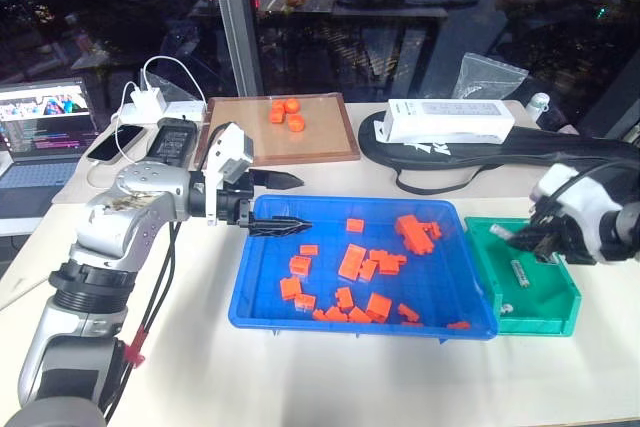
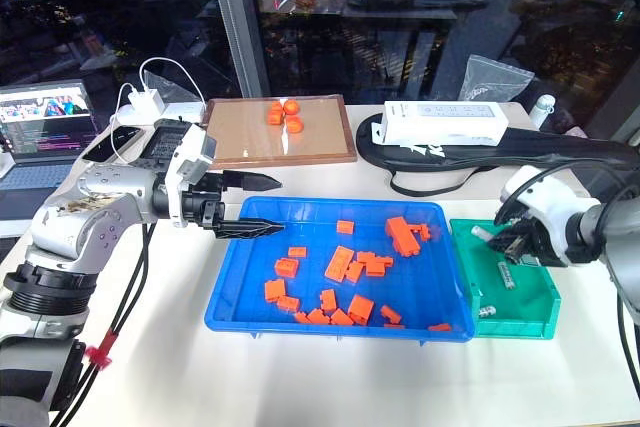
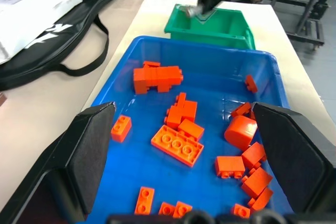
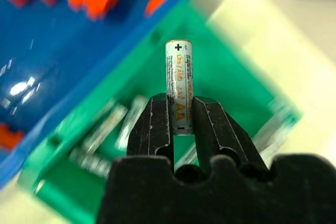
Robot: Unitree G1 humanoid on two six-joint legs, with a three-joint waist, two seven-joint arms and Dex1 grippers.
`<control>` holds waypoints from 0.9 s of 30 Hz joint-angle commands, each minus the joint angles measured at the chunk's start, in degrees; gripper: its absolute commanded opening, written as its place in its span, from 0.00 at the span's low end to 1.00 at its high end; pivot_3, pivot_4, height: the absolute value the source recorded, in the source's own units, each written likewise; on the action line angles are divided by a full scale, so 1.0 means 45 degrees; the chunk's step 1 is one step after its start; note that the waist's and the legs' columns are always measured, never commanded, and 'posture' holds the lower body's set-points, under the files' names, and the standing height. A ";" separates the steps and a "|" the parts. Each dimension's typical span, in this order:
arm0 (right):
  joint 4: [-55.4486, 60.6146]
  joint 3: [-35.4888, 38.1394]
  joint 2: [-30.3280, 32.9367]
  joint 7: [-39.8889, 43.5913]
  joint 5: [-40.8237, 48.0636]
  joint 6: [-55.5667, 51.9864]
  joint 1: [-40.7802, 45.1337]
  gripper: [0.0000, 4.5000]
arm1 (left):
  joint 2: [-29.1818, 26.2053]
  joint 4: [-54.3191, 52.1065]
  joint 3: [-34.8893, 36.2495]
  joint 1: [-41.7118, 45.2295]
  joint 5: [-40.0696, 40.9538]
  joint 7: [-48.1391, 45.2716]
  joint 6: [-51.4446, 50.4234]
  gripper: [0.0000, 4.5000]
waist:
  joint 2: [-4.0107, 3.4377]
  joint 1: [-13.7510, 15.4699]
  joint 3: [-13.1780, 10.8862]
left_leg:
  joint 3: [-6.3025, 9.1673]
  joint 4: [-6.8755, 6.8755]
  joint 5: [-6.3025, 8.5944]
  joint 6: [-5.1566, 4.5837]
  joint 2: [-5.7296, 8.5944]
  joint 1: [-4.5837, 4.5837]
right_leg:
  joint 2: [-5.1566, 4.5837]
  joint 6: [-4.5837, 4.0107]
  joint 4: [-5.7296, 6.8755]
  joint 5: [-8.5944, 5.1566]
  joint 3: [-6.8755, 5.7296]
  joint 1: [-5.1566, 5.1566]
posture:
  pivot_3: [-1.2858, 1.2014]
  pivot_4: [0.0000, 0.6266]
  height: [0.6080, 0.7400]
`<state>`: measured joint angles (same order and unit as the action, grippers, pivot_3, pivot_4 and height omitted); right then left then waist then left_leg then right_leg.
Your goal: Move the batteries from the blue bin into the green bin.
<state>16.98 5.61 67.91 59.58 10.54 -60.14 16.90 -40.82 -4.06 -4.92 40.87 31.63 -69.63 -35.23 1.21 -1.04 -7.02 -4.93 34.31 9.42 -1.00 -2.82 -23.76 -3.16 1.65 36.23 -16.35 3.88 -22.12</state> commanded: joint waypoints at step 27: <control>-0.0630 0.4863 -0.4234 -0.1978 0.3972 0.3703 0.1262 0.99 | -0.0152 -0.0139 0.2436 -0.2395 -0.0847 0.2627 0.1263 1.00 | -0.0008 0.0051 0.0001 | 0.0010 0.0035 0.0000 0.0001 -0.0010 0.0002 | 0.0009 -0.0001 0.0002 0.0031 0.0007 0.0032 | 0.52 0.24 1.00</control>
<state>11.99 25.57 49.34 53.10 27.43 -45.28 23.00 -40.99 -1.91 3.58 29.55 27.71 -59.44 -29.81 1.18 -0.81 -7.01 -4.89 34.50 9.42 -1.00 -2.85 -23.78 -3.14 1.66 36.23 -16.20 3.91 -21.98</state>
